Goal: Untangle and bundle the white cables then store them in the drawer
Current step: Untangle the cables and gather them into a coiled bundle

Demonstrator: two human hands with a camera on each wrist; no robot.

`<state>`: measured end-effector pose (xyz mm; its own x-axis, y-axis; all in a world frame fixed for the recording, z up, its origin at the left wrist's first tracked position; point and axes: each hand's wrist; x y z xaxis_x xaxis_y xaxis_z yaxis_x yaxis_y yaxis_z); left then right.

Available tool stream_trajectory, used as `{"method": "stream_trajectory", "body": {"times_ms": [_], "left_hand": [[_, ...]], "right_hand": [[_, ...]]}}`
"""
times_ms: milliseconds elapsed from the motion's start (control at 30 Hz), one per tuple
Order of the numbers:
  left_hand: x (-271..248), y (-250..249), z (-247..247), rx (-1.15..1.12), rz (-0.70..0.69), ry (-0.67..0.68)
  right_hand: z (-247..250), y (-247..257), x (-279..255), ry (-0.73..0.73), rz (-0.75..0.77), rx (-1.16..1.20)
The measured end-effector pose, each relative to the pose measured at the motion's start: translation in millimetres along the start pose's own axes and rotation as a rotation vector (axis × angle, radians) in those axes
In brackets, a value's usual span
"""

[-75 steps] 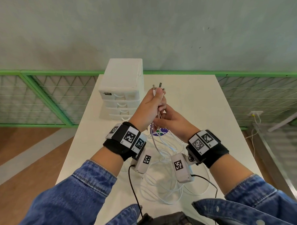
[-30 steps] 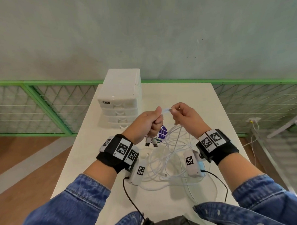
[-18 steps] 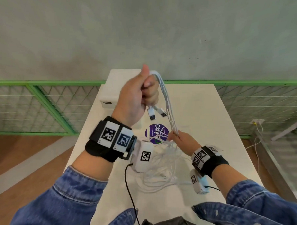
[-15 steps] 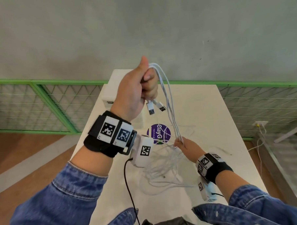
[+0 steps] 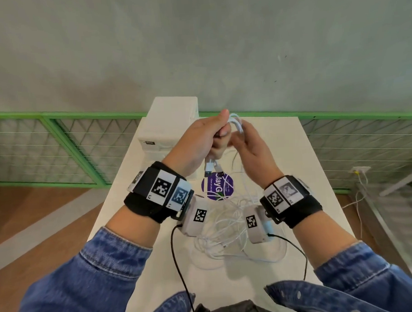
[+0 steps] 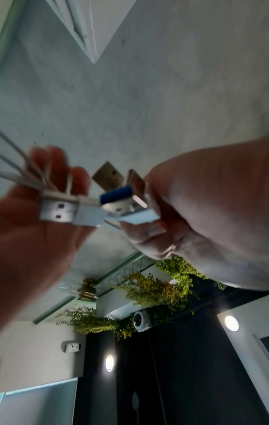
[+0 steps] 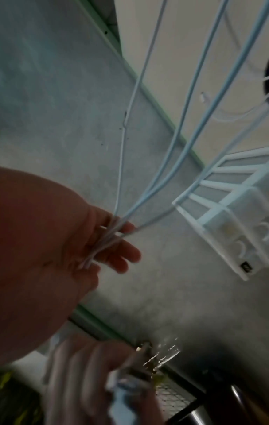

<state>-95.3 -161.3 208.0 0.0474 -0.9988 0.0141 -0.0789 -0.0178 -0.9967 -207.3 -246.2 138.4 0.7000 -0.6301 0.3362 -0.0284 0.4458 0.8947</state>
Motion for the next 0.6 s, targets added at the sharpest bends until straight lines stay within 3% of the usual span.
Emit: {"method": "stream_trajectory", "body": {"times_ms": [67, 233, 433, 533, 600], "left_hand": [[-1, -4, -6, -0.058, -0.053, 0.029], [4, -13, -5, -0.375, -0.194, 0.035], [18, -7, -1, -0.514, -0.364, -0.24], [23, 6, 11, -0.354, -0.38, -0.446], [23, 20, 18, -0.007, -0.376, -0.552]], "right_hand": [[-14, -11, -3, 0.027, -0.072, -0.042], [-39, -52, -27, 0.271, -0.243, -0.246], [-42, -50, -36, 0.39, -0.267, -0.249], [-38, -43, -39, 0.403, -0.199, -0.251], [-36, -34, -41, 0.416, -0.145, -0.257]]}}
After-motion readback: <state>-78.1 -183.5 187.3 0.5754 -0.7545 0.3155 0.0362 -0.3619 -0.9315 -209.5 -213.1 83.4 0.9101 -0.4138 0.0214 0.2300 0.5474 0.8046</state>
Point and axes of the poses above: each hand's wrist, its own x-axis towards the middle knuckle, its own z-axis out of the back of the hand, y = z × x, and after that the axes turned 8 degrees about y, right-handed
